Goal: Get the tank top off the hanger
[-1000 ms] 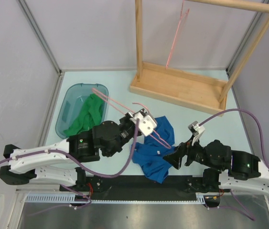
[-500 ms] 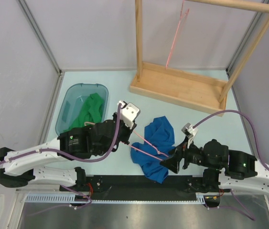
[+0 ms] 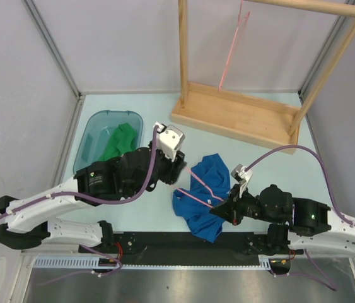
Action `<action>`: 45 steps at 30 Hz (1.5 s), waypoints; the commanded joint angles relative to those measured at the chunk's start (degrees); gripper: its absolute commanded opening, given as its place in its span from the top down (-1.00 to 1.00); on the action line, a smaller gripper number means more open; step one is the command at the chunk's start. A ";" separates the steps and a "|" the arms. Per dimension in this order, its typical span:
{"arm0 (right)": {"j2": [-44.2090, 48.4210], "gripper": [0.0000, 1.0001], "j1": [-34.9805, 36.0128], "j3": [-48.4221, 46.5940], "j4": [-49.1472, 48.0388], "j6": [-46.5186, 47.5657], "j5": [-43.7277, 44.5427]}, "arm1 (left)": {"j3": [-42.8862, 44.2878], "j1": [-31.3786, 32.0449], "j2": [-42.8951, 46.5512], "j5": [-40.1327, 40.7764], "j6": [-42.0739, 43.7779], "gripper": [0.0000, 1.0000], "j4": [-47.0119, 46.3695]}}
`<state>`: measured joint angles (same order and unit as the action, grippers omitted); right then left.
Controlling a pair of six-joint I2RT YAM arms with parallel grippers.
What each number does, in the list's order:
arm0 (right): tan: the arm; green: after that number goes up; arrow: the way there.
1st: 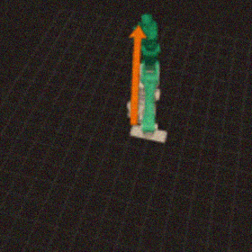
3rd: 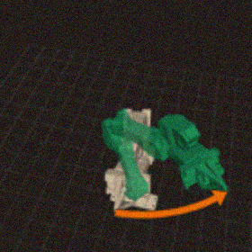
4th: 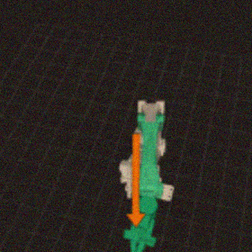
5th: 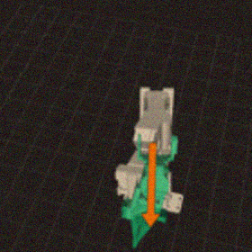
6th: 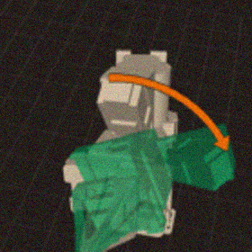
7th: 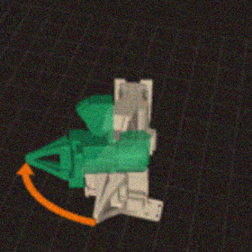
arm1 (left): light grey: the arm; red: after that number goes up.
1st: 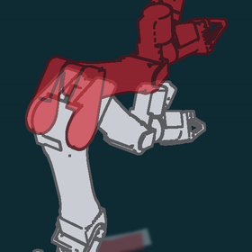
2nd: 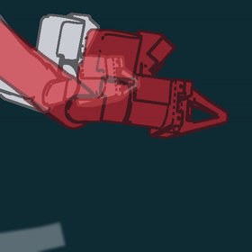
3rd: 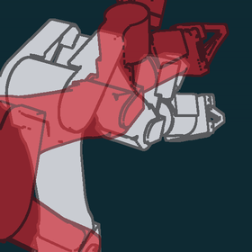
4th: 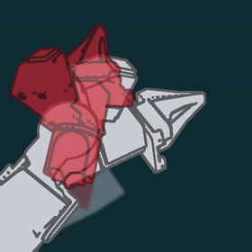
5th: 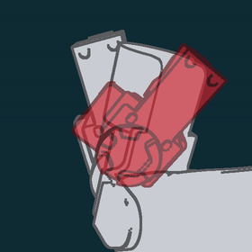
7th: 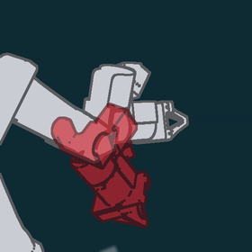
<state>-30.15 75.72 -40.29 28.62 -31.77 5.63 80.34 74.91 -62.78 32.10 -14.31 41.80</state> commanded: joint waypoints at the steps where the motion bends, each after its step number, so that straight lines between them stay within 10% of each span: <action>1: 1.58 1.00 -0.84 -1.37 5.82 -5.93 12.02 | 3.43 -0.91 1.25 -5.46 -2.22 -0.33 -0.92; 11: 5.90 1.00 -1.98 -0.75 15.58 -18.49 21.96 | -7.02 -1.44 13.47 -11.97 -1.34 -0.99 -13.85; 20: 2.48 1.00 -23.10 -5.67 21.48 -15.53 18.73 | -14.93 -1.61 9.53 -15.75 -5.38 -0.99 -13.50; 31: -18.51 1.00 -58.92 -30.00 16.21 11.18 1.67 | -21.09 -1.61 2.32 -19.79 -11.00 -0.99 -16.75; 45: -34.79 1.00 -61.39 -54.18 7.85 19.20 6.42 | -30.67 -1.53 5.39 -25.59 -15.23 -0.99 -23.08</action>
<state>-61.25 16.23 -89.21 40.84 -15.64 11.70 50.54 73.58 -59.99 8.69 -27.75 22.15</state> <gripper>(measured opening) 0.042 0.994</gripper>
